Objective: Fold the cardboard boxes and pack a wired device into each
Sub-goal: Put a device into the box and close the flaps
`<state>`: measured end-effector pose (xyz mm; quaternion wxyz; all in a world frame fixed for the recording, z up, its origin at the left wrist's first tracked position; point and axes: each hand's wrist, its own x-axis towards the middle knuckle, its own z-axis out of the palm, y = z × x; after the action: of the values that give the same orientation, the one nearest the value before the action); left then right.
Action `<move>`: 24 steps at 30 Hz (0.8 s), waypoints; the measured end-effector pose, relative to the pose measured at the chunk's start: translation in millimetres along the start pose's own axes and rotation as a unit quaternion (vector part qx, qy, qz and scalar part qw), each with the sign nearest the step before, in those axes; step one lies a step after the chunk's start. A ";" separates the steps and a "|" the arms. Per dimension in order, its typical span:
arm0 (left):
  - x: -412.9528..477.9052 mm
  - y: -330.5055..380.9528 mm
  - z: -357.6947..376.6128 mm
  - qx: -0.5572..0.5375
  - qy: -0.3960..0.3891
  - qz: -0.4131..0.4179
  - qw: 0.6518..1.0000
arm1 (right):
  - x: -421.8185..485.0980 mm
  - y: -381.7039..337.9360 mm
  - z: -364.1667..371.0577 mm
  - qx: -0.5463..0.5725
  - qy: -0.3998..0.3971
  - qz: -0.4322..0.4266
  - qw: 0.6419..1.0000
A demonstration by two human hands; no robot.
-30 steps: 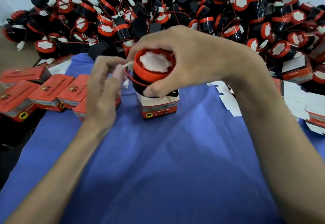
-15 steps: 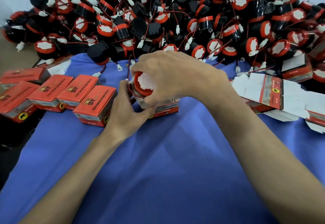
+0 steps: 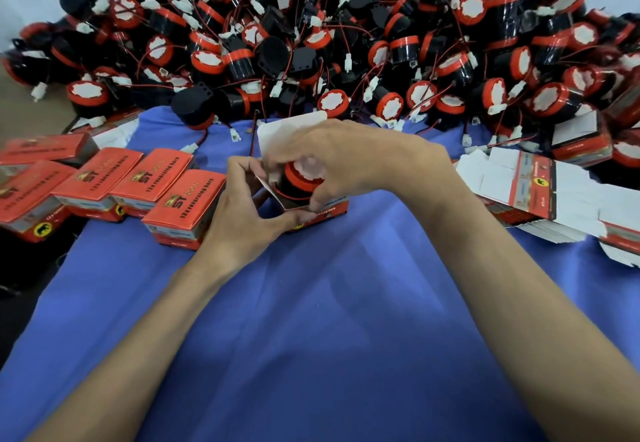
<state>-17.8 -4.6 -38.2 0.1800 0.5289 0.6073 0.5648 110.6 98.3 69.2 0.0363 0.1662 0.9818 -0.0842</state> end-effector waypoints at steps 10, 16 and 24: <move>2.1 -4.5 -3.5 -0.039 -0.022 -0.001 0.999 | 6.5 -0.9 24.1 -0.054 0.016 -0.038 0.998; 2.0 4.5 -4.7 -0.047 -0.010 -0.007 0.999 | 3.9 7.0 19.0 -0.008 0.045 -0.023 0.999; 3.3 2.9 -6.7 -0.037 -0.017 -0.012 0.999 | 2.1 15.5 10.1 -0.042 0.125 0.020 0.991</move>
<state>-23.2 -5.8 -32.4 0.2161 0.5238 0.5896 0.5756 114.2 111.7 56.7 -0.0783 0.1933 0.9778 -0.0206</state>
